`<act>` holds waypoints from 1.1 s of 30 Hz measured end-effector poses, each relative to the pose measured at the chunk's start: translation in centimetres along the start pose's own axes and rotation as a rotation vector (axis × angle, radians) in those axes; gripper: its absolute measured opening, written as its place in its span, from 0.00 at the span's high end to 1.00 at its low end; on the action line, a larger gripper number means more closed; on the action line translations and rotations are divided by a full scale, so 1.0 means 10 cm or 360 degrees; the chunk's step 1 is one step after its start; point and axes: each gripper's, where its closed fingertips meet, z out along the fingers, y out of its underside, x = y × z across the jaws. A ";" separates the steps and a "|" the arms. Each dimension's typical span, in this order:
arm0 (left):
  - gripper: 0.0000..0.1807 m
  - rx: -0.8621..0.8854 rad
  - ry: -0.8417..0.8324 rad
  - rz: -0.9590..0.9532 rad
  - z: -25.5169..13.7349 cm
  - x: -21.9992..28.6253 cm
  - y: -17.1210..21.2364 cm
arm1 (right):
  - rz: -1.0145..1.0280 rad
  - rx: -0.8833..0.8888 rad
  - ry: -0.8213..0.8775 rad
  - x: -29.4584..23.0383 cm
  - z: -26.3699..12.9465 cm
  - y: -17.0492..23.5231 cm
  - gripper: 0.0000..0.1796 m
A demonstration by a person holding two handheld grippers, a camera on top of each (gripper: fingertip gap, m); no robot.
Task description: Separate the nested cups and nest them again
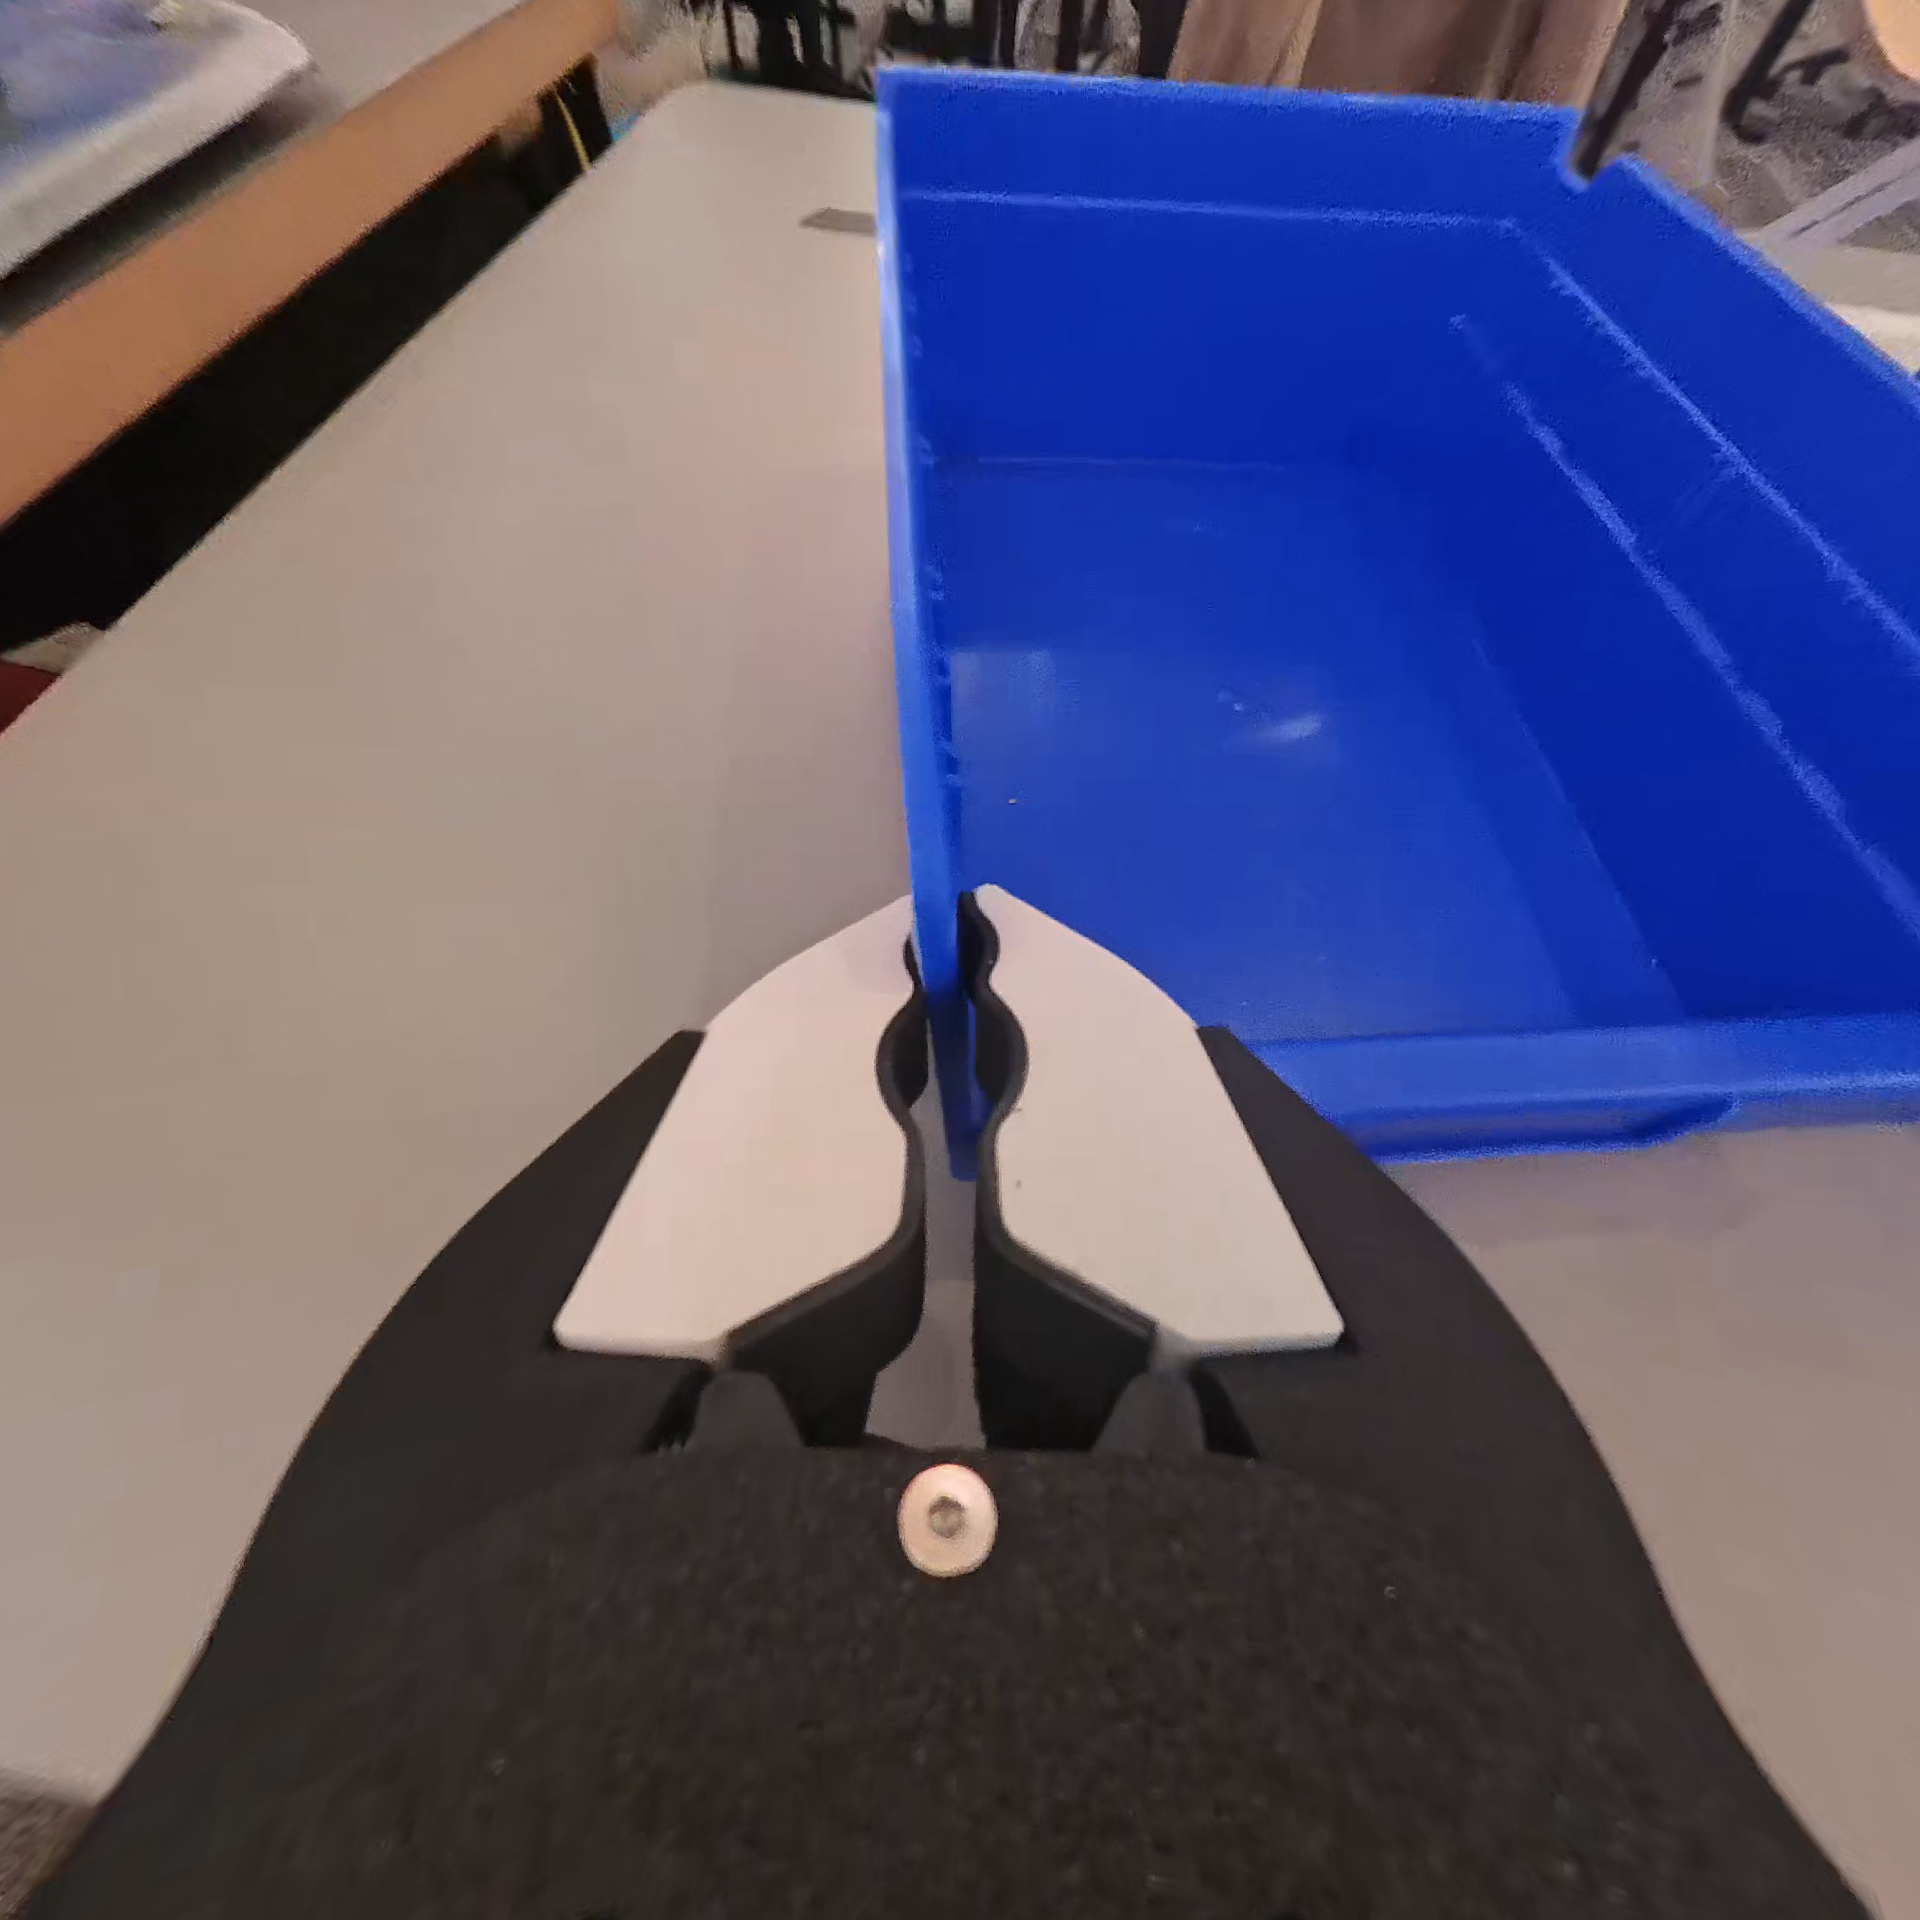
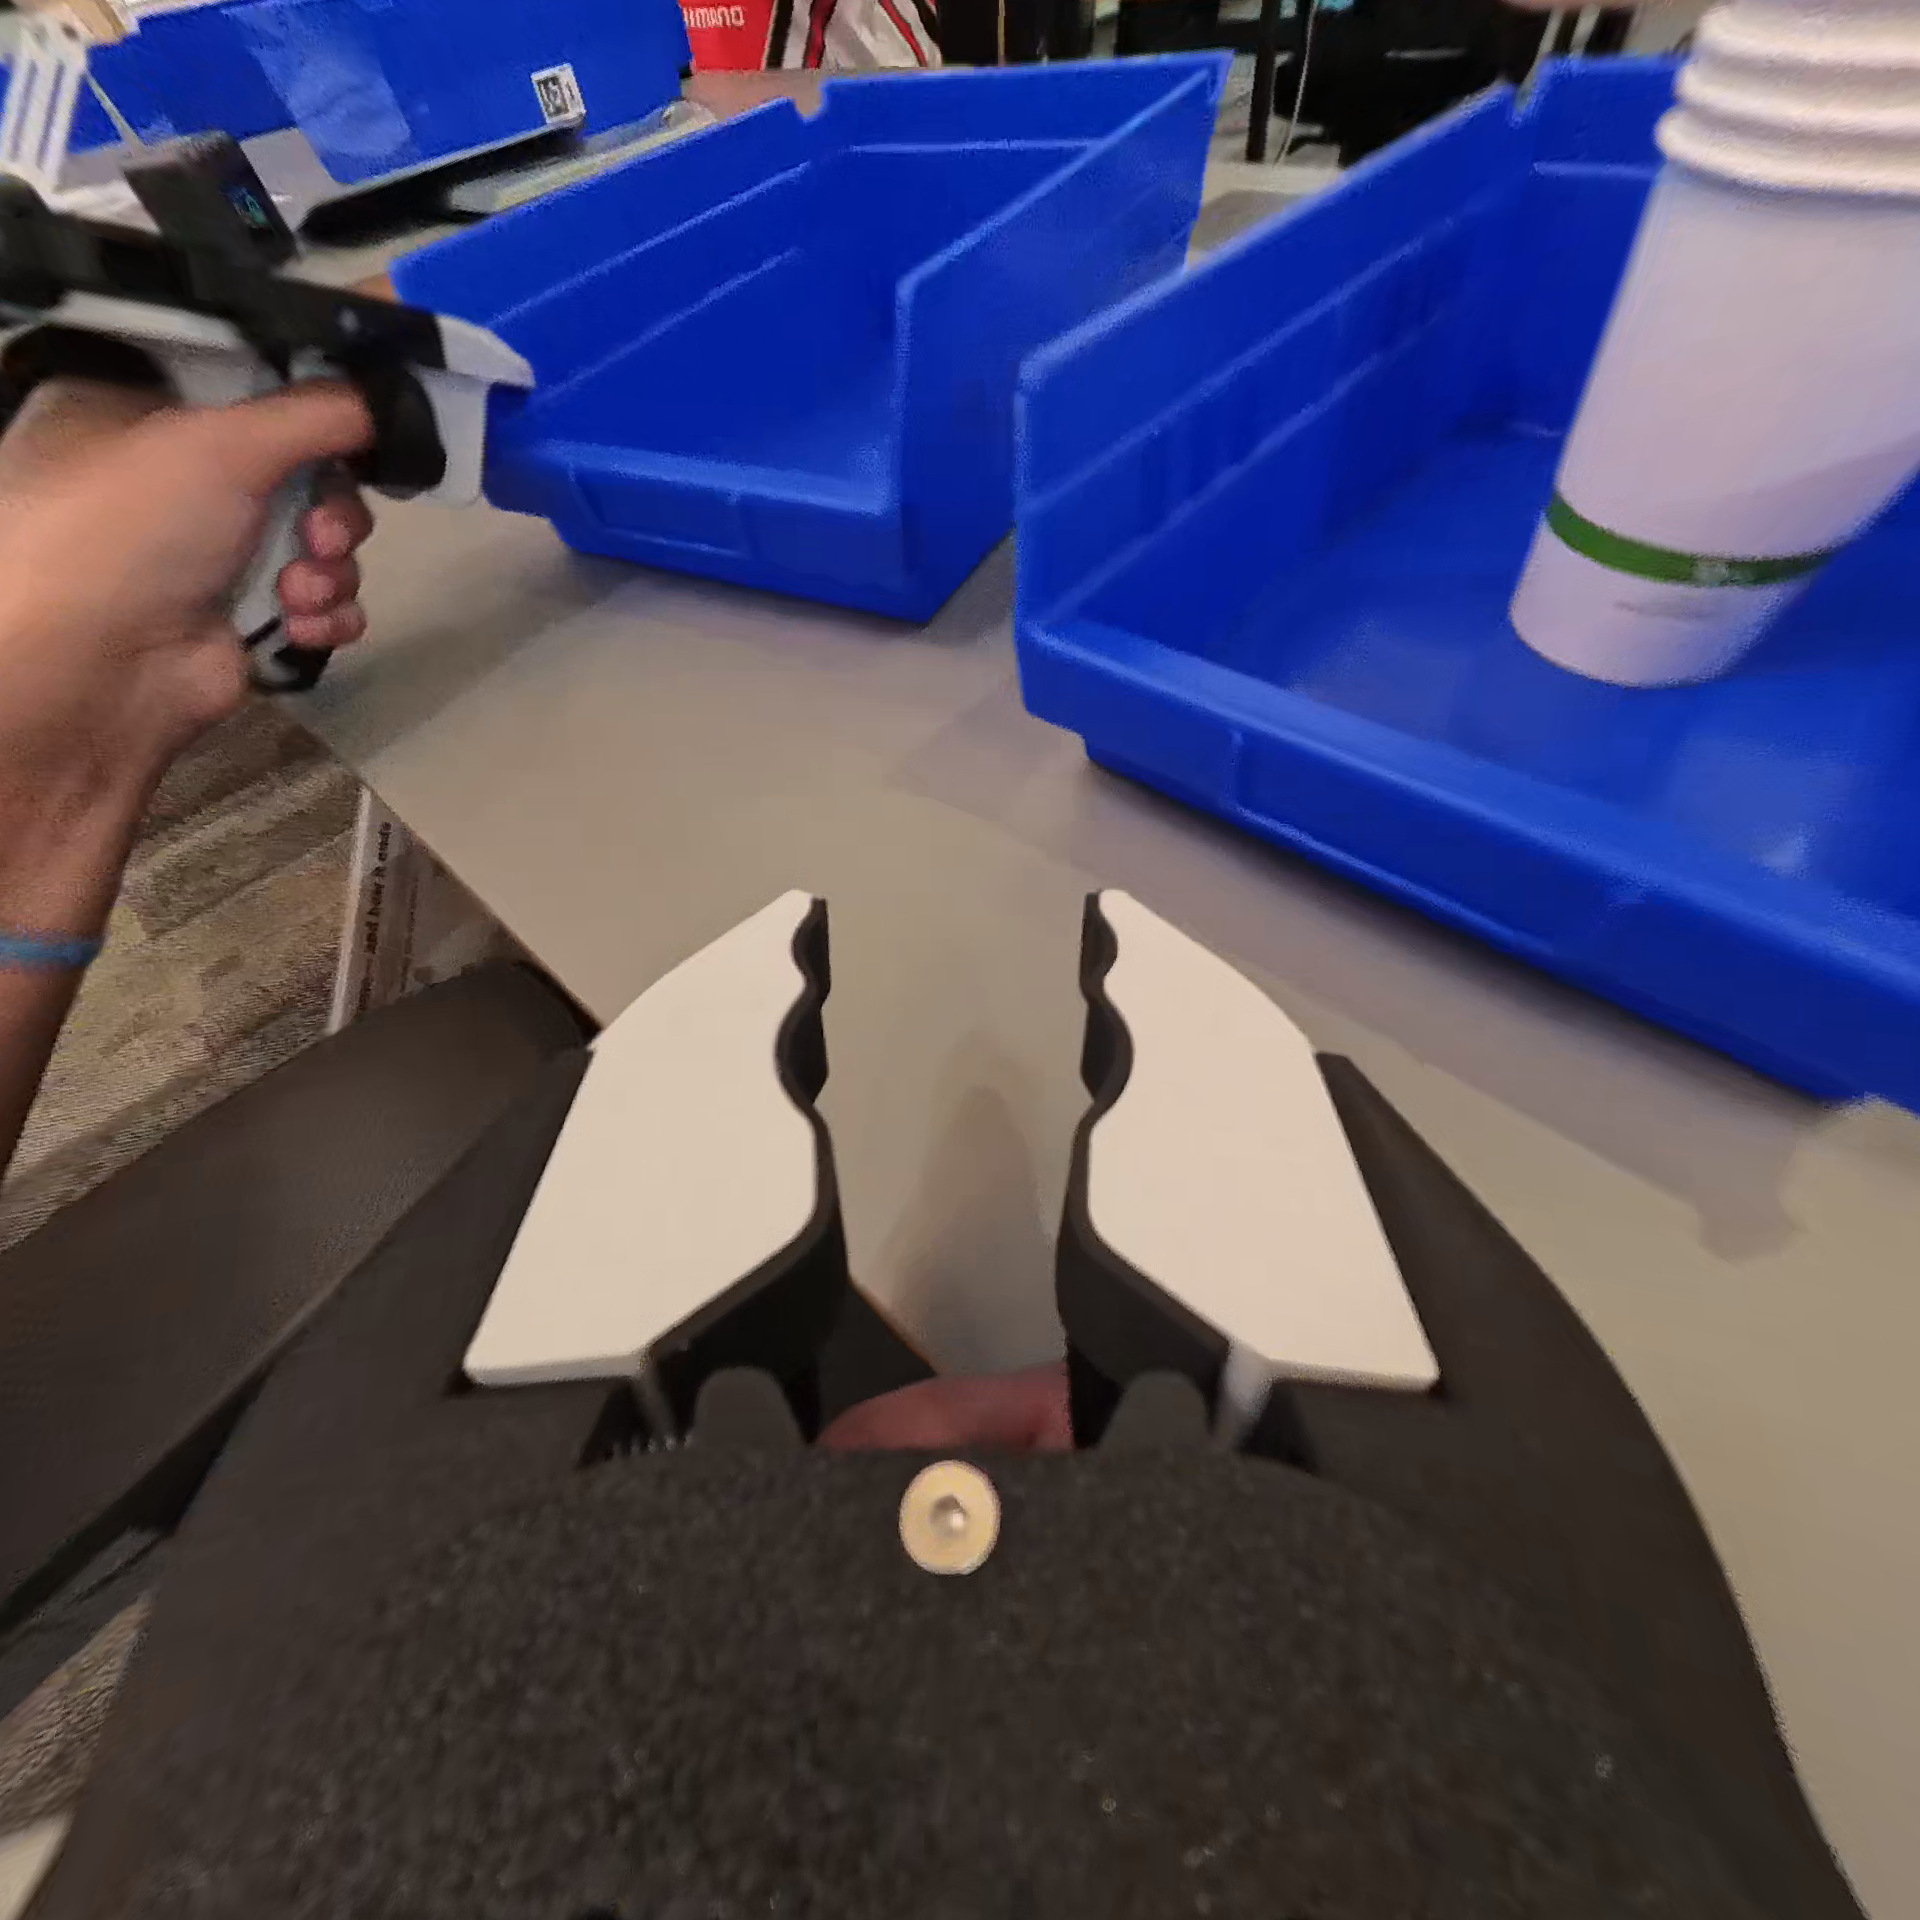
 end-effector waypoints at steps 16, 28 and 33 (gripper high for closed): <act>0.97 0.0248 -0.0164 0.0079 -1.38 0.25 0.69 | -0.0033 -0.0006 -0.0005 -0.59 1.05 -0.46 0.83; 0.98 0.0889 -0.0299 0.0245 -2.09 0.73 -0.43 | -0.0097 0.0622 0.0240 -0.27 0.13 -1.65 0.98; 0.98 0.1053 -0.0053 0.0372 -2.07 1.61 -1.23 | -0.0218 0.0796 0.0582 0.46 -0.69 -2.23 0.97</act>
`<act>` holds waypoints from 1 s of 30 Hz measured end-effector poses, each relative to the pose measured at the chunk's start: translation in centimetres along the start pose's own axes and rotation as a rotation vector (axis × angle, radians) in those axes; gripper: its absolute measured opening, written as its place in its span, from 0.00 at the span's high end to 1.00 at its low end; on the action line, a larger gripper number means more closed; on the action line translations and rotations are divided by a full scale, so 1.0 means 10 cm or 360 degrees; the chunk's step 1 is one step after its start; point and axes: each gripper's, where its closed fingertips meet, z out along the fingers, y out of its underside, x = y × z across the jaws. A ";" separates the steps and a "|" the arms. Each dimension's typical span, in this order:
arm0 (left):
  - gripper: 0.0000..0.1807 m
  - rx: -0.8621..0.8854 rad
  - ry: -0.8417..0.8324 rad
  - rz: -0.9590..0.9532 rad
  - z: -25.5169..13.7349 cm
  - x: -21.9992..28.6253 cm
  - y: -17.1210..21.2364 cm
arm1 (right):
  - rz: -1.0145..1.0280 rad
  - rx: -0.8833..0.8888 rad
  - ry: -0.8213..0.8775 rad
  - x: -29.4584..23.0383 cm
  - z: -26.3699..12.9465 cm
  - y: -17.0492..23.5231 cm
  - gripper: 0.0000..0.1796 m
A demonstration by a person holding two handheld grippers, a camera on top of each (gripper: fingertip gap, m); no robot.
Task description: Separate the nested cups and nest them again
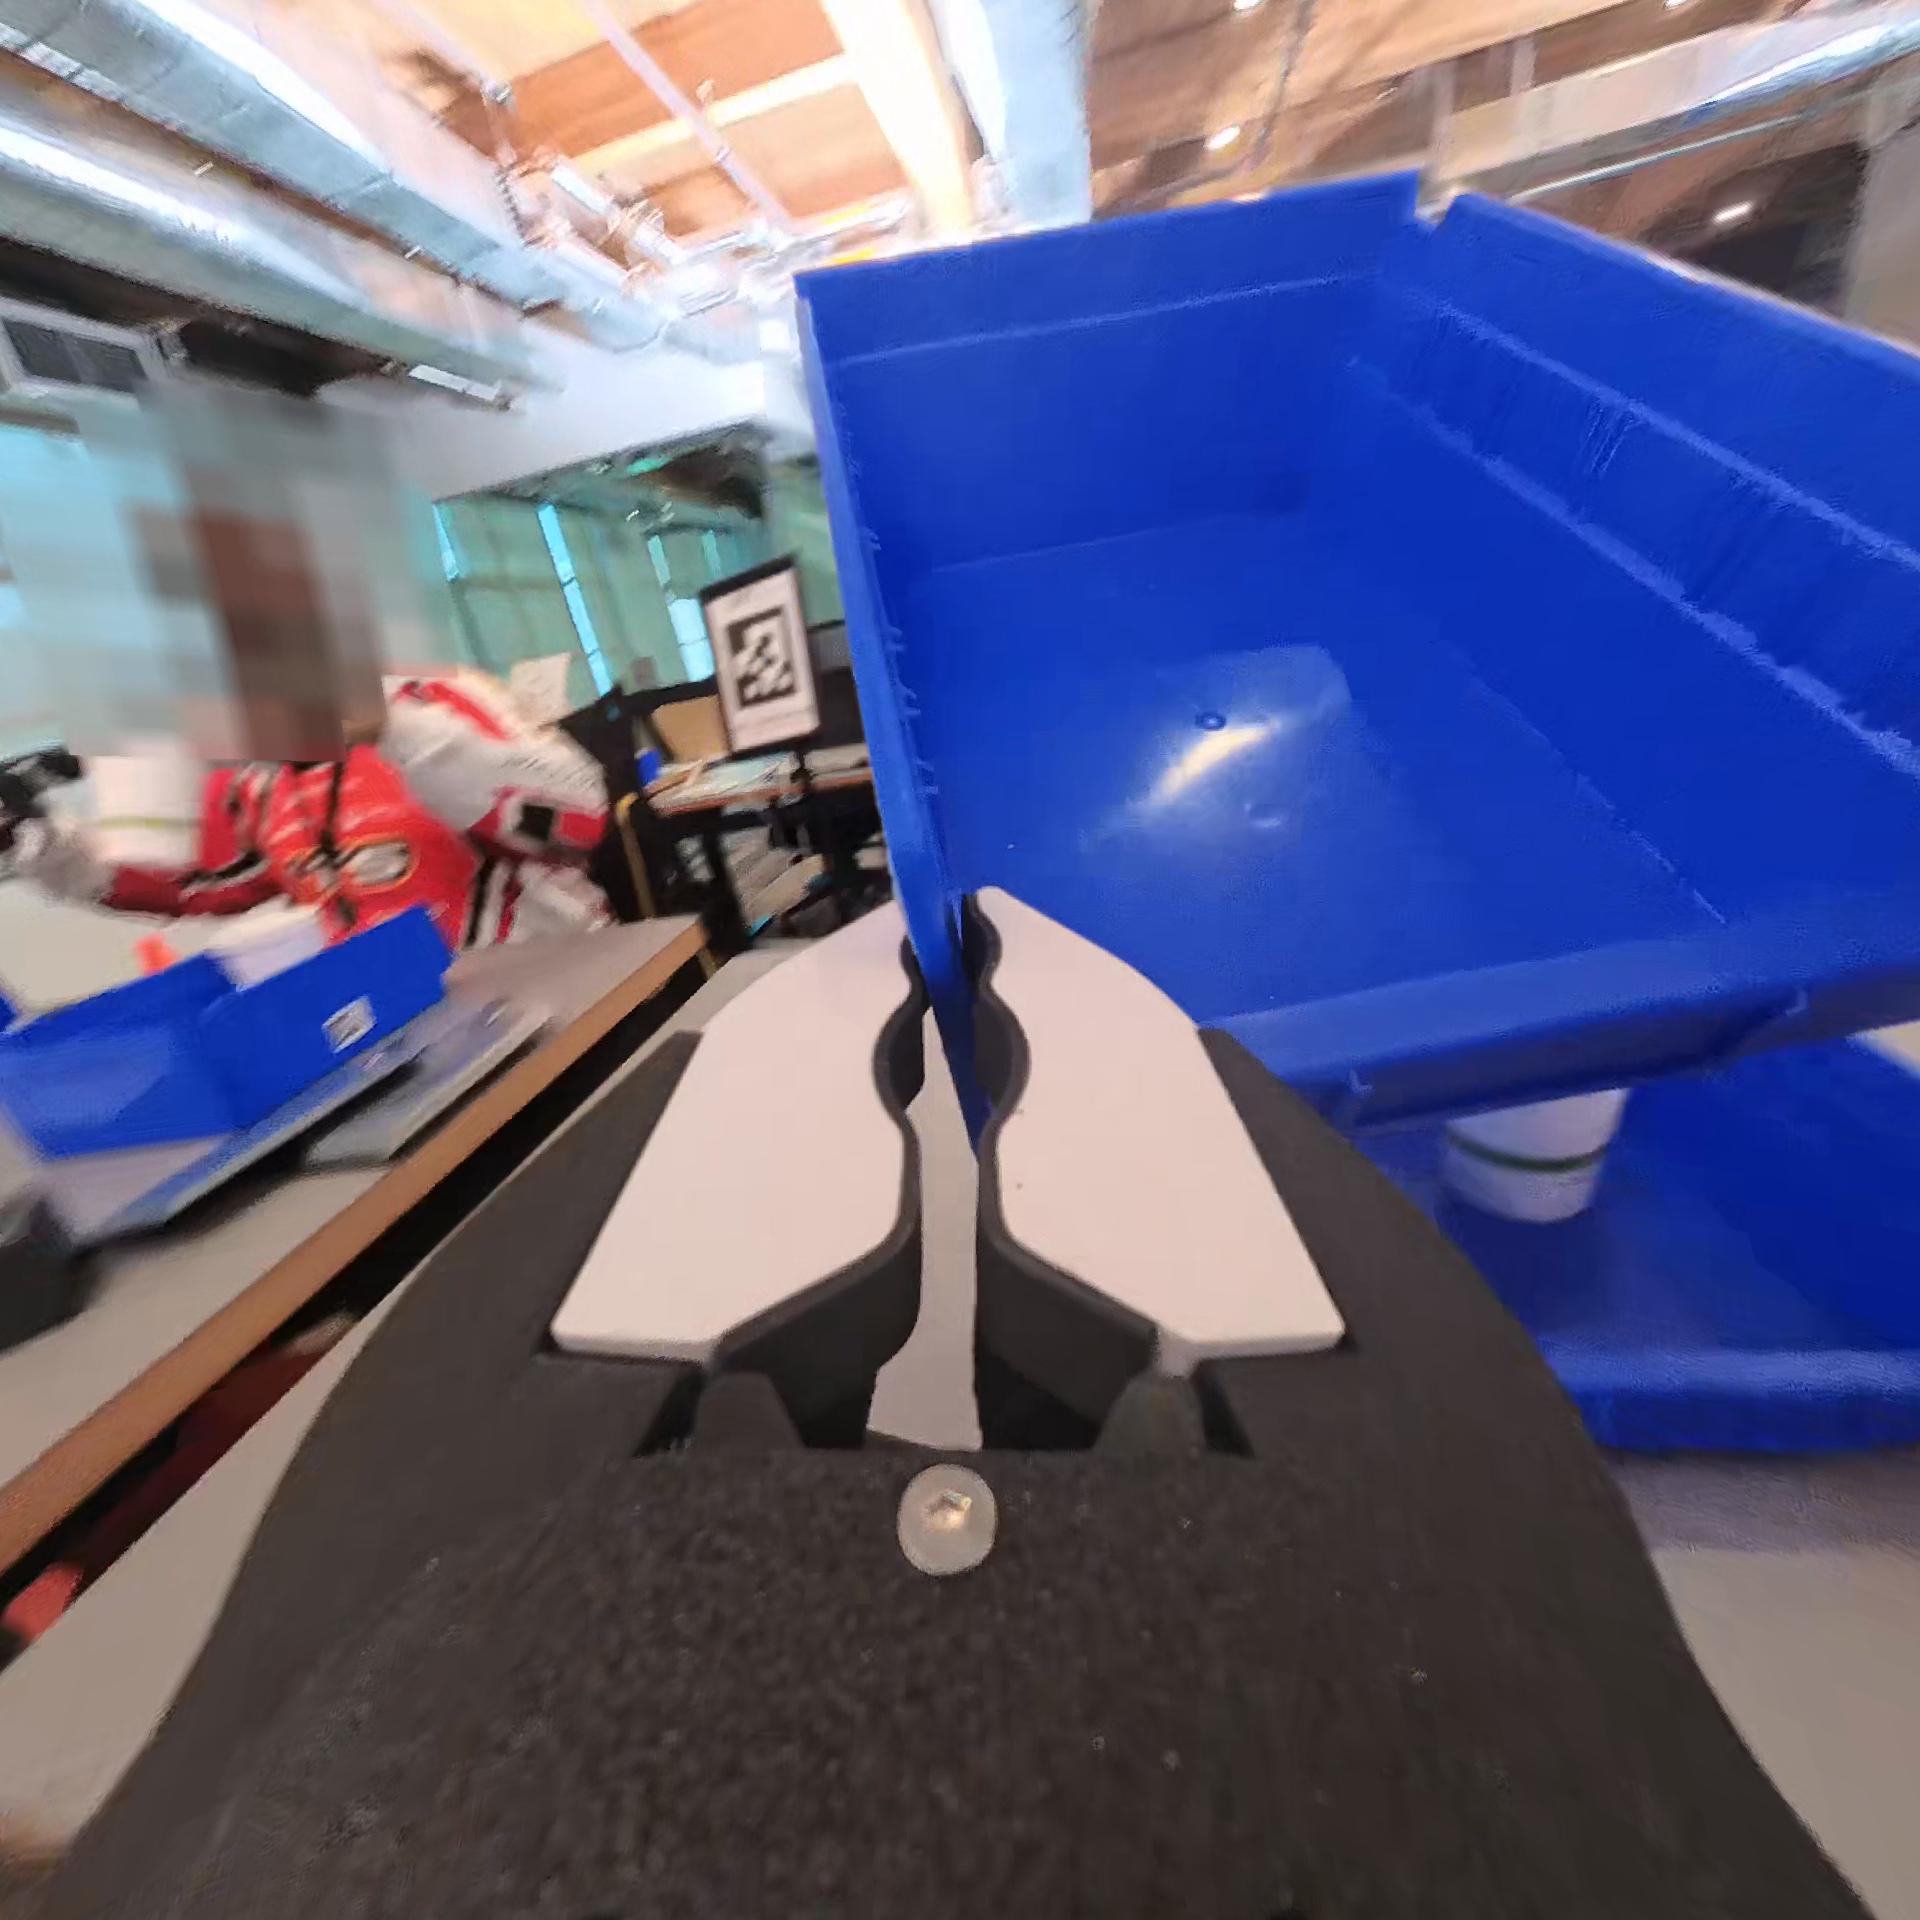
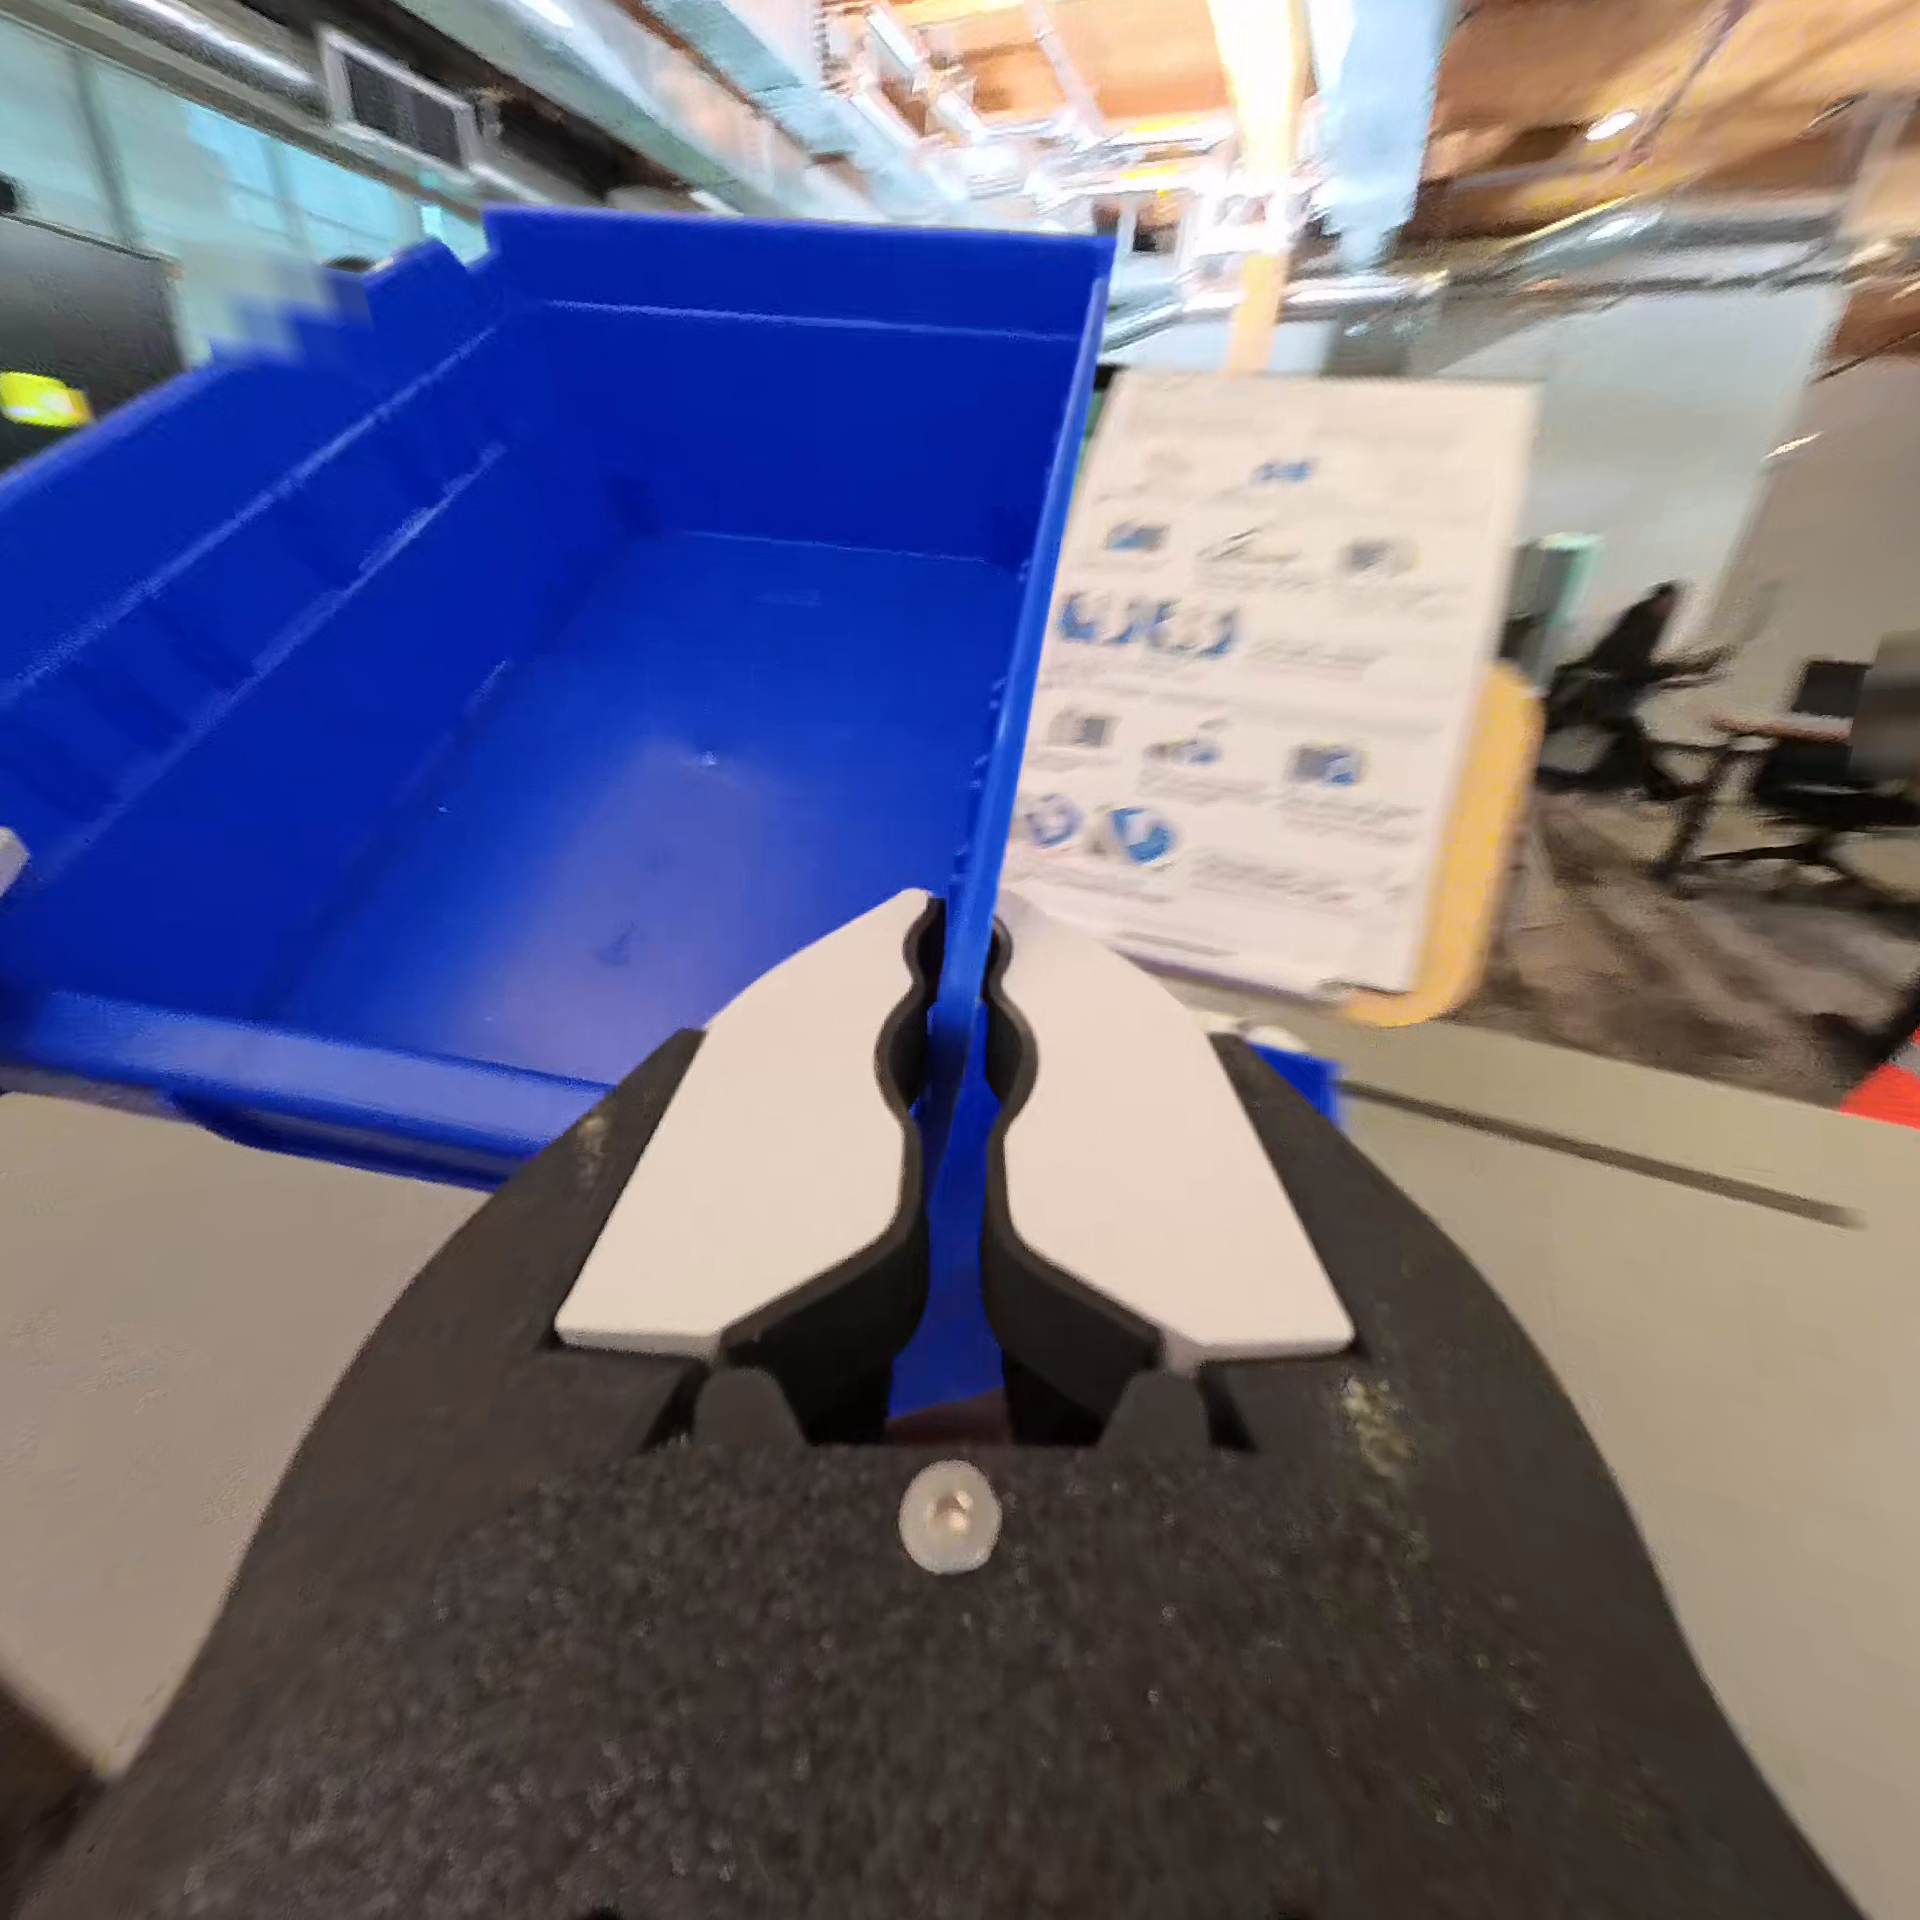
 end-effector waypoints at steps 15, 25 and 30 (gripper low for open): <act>0.98 -0.0328 0.0835 -0.0168 0.73 3.96 0.08 | 0.0121 -0.0557 0.0746 3.56 -1.14 0.89 0.97; 0.97 -0.0635 0.0908 -0.0083 0.59 4.74 1.04 | 0.0360 -0.0891 0.0522 4.12 -1.16 2.08 0.97; 0.95 -0.0779 0.1006 -0.0091 0.48 4.83 1.37 | 0.0213 -0.0952 0.0562 4.17 -1.17 2.29 0.98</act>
